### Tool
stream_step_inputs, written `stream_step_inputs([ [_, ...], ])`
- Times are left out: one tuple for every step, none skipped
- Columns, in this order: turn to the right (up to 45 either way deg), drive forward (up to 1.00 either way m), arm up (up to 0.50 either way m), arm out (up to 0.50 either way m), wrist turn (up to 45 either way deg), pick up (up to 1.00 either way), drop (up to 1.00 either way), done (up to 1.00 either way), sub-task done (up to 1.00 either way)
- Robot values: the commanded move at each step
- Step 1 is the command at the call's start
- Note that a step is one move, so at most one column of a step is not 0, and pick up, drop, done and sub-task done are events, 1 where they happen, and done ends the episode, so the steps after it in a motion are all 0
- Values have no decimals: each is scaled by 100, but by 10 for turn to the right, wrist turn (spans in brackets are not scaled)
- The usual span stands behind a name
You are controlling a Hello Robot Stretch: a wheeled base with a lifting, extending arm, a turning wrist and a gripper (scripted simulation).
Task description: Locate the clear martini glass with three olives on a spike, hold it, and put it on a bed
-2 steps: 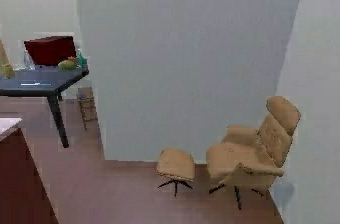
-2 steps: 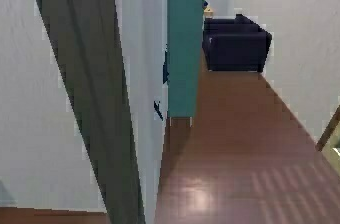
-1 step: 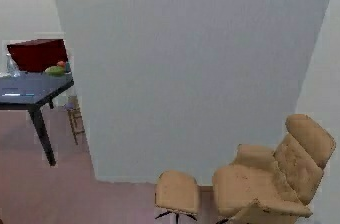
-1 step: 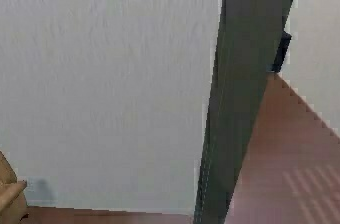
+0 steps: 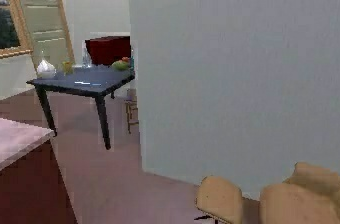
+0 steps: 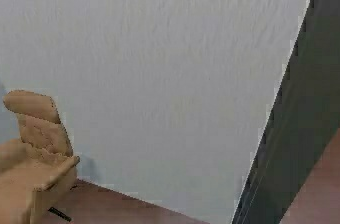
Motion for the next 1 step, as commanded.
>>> stream_step_inputs([
  [0, 80, 0, 0, 0, 0, 0, 0, 0],
])
